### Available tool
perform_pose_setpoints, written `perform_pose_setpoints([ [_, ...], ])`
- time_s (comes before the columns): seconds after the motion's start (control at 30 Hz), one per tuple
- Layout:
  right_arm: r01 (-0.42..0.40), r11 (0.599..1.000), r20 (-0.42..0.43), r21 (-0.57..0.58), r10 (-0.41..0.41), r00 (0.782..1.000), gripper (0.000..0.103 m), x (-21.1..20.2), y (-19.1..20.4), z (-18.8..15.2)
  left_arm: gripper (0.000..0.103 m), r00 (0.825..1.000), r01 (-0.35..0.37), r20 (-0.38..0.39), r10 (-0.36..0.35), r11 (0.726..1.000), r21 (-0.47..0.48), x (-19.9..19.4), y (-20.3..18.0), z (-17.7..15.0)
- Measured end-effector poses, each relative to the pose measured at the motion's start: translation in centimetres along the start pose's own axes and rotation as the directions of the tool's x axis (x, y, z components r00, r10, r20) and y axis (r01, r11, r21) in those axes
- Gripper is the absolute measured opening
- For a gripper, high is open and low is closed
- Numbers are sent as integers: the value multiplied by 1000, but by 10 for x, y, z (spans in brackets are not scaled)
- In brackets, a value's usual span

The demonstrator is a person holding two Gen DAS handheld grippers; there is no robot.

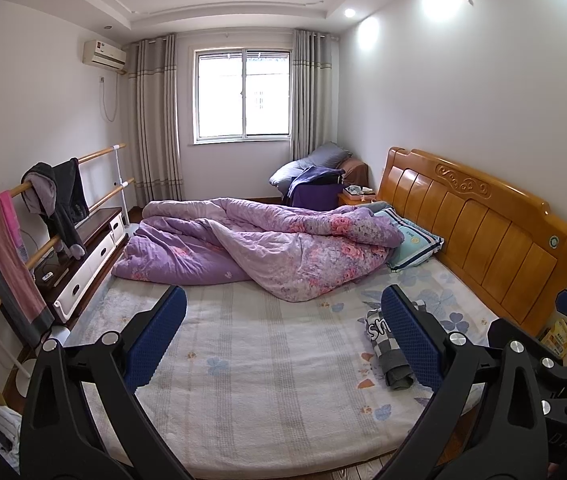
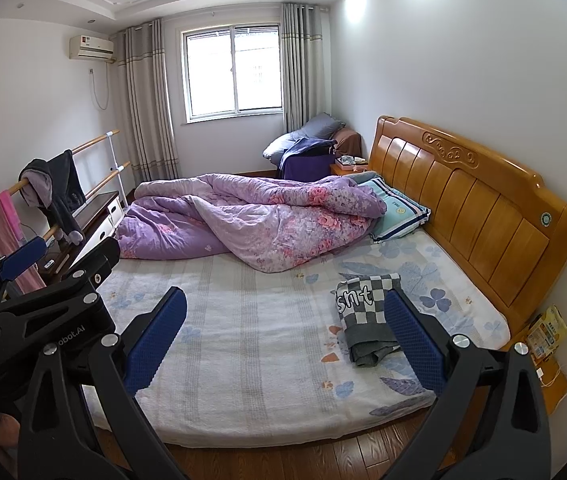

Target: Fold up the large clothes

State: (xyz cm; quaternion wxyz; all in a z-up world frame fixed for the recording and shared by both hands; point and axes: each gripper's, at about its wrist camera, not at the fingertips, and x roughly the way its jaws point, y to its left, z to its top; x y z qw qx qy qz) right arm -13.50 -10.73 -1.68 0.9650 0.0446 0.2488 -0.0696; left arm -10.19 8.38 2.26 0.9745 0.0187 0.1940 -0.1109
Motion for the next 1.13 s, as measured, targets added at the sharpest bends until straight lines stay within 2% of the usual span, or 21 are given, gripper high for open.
perform_pose_setpoints([
  [0.77, -14, 1000, -24, -6, 14, 1000, 95, 5, 0, -7, 98, 1000, -9, -7, 9, 1000, -4, 6, 3, -11],
  [0.97, -18, 1000, -54, -4, 17, 998, 95, 19, -6, -6, 98, 999, 4, -44, -4, 1000, -16, 20, 7, -25],
  [1.13, -25, 1000, -108, 0, 25, 994, 95, 47, 7, -10, 98, 992, -17, -128, 12, 999, -42, 59, 31, -40],
])
